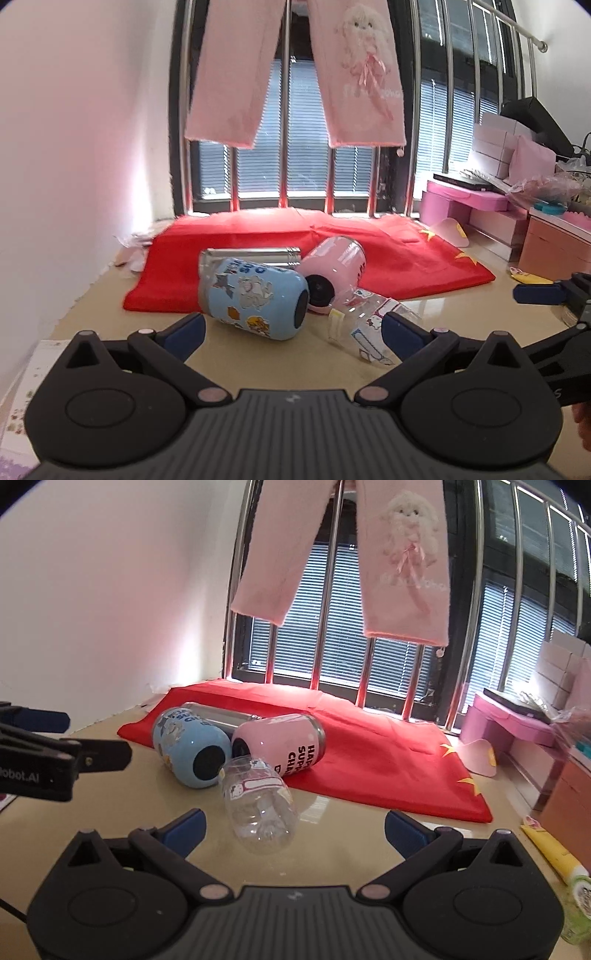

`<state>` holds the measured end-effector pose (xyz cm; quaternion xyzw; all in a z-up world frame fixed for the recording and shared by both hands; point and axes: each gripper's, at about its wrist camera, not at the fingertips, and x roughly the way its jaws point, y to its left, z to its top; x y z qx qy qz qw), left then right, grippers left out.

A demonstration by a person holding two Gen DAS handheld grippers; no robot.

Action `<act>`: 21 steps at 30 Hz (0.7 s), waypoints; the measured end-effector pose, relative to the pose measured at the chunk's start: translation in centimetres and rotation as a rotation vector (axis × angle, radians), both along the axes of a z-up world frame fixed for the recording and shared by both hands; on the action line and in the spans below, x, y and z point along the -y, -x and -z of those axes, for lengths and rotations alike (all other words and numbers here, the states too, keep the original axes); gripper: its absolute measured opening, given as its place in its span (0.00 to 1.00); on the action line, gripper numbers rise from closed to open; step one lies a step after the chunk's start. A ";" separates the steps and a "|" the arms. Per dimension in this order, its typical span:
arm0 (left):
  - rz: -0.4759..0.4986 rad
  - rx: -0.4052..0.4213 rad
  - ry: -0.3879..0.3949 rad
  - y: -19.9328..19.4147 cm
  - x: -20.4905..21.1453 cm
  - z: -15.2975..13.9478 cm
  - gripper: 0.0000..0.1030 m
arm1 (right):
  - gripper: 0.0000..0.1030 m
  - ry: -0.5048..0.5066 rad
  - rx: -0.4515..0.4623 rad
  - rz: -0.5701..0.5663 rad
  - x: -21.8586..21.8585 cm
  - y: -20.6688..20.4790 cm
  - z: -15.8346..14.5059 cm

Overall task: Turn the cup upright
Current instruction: 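Move the left tool to the clear Hello Kitty cup and grasp it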

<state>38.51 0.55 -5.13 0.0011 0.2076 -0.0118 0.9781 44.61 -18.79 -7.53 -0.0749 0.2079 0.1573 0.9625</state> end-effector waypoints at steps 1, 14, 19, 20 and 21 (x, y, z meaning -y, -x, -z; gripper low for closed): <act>0.006 -0.013 0.005 -0.6 0.1 0.0 1.00 | 1.00 0.000 -0.005 0.000 -0.1 -0.3 0.1; -0.028 -0.382 0.107 -12.5 5.7 -0.6 1.00 | 1.00 0.029 -0.017 0.074 6.2 -3.2 1.7; -0.156 -0.509 0.146 -16.7 6.8 1.0 1.00 | 1.00 0.029 -0.028 0.110 9.2 -4.5 2.7; -0.175 -0.527 0.148 -17.4 7.0 1.4 1.00 | 1.00 0.023 -0.031 0.116 9.7 -4.7 2.8; -0.203 -0.553 0.145 -18.0 7.1 2.0 1.00 | 1.00 0.015 -0.036 0.122 10.2 -4.8 2.9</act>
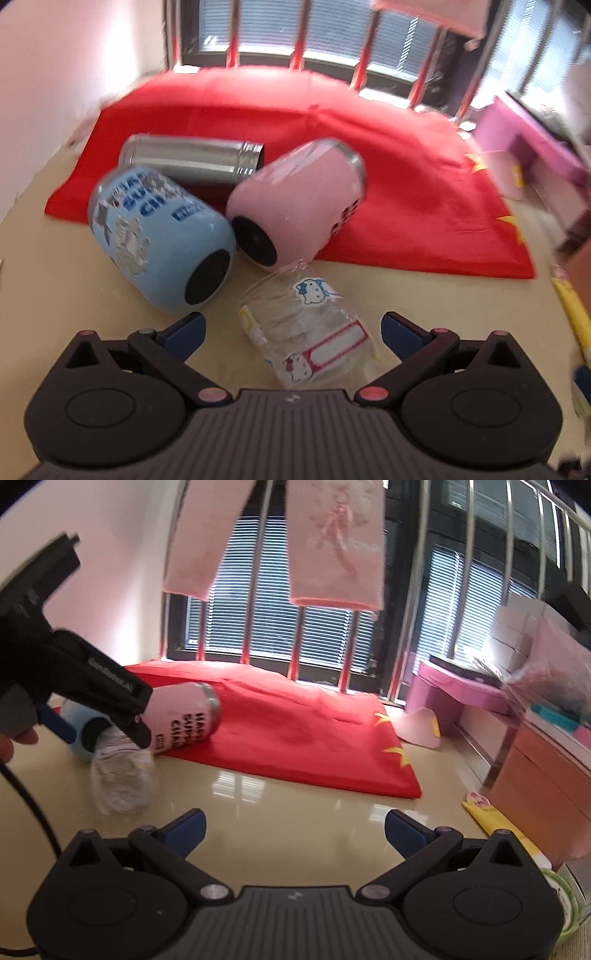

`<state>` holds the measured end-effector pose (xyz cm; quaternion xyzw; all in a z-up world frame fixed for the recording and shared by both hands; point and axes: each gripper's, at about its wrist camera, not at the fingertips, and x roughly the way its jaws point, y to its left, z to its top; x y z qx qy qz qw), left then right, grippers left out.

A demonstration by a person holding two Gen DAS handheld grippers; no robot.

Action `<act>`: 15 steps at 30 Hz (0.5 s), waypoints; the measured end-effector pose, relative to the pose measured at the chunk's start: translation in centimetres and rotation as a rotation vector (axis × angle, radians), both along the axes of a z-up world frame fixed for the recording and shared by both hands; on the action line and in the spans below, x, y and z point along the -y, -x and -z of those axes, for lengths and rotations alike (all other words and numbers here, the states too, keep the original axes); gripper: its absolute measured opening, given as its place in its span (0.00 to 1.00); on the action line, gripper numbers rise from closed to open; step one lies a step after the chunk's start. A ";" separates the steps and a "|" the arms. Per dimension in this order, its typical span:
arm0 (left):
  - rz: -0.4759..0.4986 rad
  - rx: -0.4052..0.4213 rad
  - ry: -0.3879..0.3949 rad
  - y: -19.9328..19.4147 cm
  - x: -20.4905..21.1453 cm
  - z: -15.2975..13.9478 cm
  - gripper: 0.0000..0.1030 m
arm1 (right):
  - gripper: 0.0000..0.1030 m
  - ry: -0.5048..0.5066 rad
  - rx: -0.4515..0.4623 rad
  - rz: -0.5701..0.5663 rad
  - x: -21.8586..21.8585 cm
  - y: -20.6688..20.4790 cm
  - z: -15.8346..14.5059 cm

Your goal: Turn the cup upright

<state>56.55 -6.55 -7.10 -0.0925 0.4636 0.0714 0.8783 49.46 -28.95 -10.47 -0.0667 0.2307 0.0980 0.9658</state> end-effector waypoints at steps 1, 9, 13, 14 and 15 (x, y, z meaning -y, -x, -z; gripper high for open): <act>-0.025 -0.034 0.001 -0.6 0.1 0.7 1.00 | 1.00 -0.006 -0.004 0.006 0.3 -0.1 0.1; 0.060 -0.023 0.009 0.8 -0.4 0.6 0.77 | 1.00 -0.013 -0.012 0.031 1.2 0.9 -0.3; 0.144 -0.001 -0.017 4.8 -1.2 -1.6 0.78 | 1.00 -0.011 -0.012 0.031 0.9 2.6 -0.9; 0.165 -0.006 -0.016 5.8 -1.2 -2.0 0.78 | 1.00 -0.012 -0.012 0.030 0.7 3.1 -1.0; 0.190 -0.018 -0.013 7.0 -1.3 -2.1 0.78 | 1.00 -0.016 -0.014 0.028 0.5 3.7 -1.2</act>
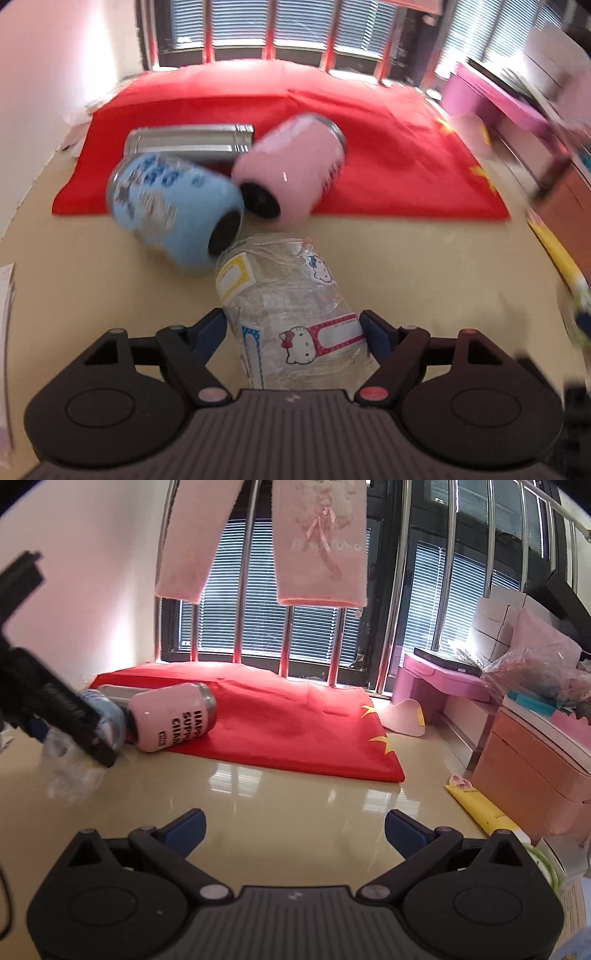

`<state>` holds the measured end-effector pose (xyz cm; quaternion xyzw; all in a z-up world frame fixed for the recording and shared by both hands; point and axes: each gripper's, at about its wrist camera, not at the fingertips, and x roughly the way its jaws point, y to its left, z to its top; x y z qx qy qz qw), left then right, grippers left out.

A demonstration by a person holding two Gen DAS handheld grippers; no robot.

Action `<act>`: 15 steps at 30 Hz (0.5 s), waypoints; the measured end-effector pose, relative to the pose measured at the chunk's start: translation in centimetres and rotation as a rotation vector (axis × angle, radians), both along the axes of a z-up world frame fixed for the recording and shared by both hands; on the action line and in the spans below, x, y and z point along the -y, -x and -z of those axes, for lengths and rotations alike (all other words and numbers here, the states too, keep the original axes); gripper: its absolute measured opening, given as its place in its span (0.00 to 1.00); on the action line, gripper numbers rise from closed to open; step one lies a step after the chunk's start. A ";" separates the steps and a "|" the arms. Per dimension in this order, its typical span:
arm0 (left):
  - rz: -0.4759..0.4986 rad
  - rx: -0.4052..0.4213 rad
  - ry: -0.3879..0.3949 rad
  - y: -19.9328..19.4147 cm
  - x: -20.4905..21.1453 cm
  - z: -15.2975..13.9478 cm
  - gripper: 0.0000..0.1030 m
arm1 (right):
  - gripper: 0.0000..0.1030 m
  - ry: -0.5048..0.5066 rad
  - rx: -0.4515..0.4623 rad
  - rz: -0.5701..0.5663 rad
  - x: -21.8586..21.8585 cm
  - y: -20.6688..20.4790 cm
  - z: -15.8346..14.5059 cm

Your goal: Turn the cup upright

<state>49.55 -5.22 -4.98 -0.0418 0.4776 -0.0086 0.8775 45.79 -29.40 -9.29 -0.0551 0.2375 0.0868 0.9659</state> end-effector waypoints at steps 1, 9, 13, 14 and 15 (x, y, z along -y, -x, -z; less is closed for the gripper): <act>0.028 -0.013 0.002 1.2 0.0 0.0 0.78 | 1.00 -0.004 -0.001 -0.002 -0.2 0.4 -0.1; 0.364 -0.032 -0.074 7.4 1.6 0.8 0.80 | 1.00 0.005 -0.016 0.003 -1.4 5.0 -0.8; 0.641 0.001 -0.240 9.3 3.8 1.8 0.80 | 1.00 0.018 -0.028 0.016 -1.4 7.0 -0.9; 0.696 0.005 -0.273 9.6 4.2 2.1 0.80 | 1.00 0.020 -0.031 0.021 -1.4 7.4 -1.0; 0.744 0.005 -0.293 9.9 4.5 2.3 0.80 | 1.00 0.021 -0.033 0.026 -1.4 7.7 -1.0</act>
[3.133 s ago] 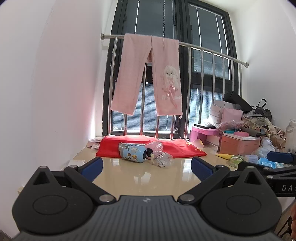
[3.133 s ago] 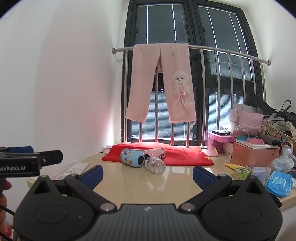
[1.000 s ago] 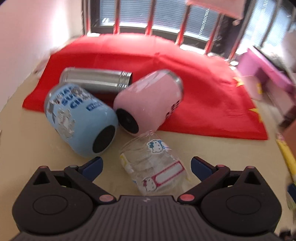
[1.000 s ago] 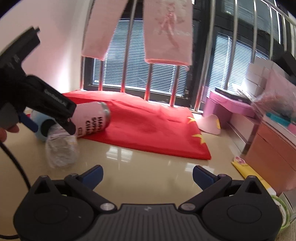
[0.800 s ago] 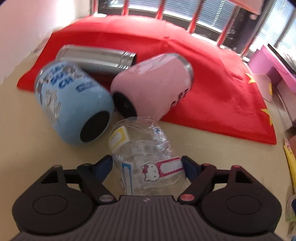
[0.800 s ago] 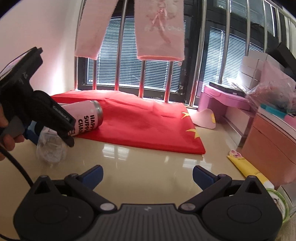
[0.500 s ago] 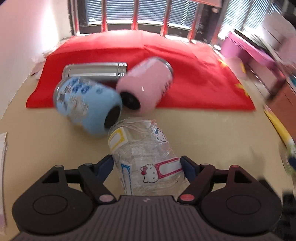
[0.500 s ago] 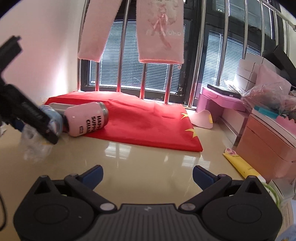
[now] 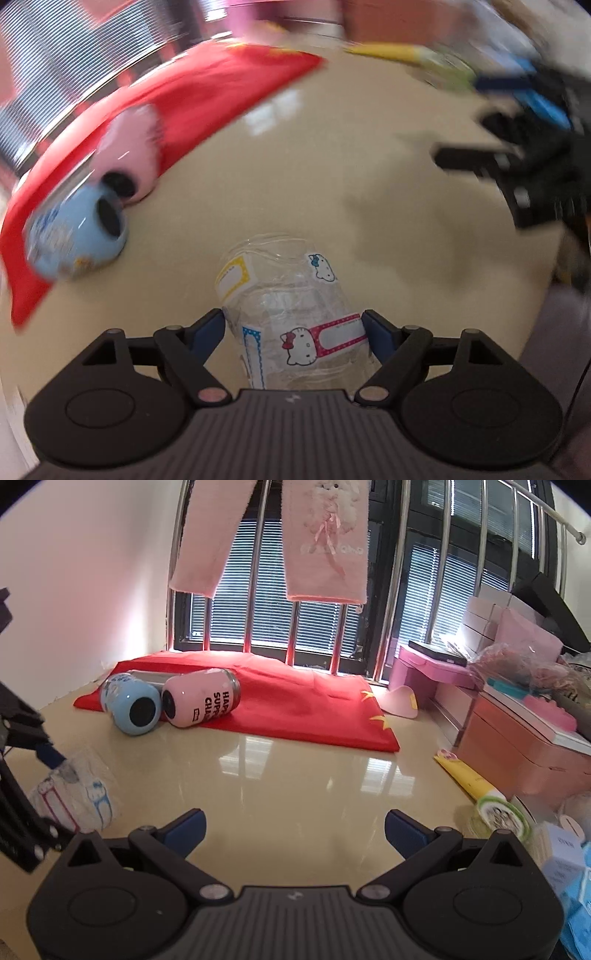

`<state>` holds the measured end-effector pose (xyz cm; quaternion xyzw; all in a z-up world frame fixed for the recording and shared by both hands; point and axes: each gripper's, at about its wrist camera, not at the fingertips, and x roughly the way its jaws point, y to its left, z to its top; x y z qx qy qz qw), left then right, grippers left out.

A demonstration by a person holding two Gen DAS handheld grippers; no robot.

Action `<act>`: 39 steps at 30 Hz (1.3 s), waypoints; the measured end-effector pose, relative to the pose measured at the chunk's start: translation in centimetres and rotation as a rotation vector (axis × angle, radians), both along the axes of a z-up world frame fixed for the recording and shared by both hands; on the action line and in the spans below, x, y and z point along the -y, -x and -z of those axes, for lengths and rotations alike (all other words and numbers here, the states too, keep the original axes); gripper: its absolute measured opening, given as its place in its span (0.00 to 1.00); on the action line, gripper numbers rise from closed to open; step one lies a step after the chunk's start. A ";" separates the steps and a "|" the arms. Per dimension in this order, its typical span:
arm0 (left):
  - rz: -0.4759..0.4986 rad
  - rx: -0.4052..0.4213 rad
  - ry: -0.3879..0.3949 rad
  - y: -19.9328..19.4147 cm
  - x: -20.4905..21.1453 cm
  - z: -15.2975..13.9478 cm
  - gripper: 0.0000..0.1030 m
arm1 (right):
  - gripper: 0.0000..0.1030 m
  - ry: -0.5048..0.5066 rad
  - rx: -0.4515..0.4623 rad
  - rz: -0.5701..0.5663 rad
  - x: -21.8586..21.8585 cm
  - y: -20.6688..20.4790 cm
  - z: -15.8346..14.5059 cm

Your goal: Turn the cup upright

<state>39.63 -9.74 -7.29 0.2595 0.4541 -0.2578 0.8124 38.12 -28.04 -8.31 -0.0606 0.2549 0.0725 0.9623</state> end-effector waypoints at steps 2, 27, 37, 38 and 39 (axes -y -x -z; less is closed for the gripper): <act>0.043 -0.010 -0.019 0.3 0.5 0.4 0.81 | 1.00 0.002 -0.003 0.010 0.1 0.5 0.1; -0.492 0.272 0.412 11.2 -14.0 -4.3 1.00 | 1.00 -0.041 -0.023 -0.017 -7.3 6.8 -1.7; -0.540 0.341 0.344 11.1 -17.5 -3.1 1.00 | 1.00 -0.118 -0.258 -0.052 -14.2 1.3 -3.5; -0.545 0.345 0.339 11.1 -17.7 -3.0 1.00 | 1.00 -0.162 -0.339 -0.049 -14.7 -0.3 -3.5; -0.552 0.347 0.334 11.0 -18.0 -2.8 1.00 | 1.00 -0.194 -0.403 -0.039 -15.0 -1.6 -3.4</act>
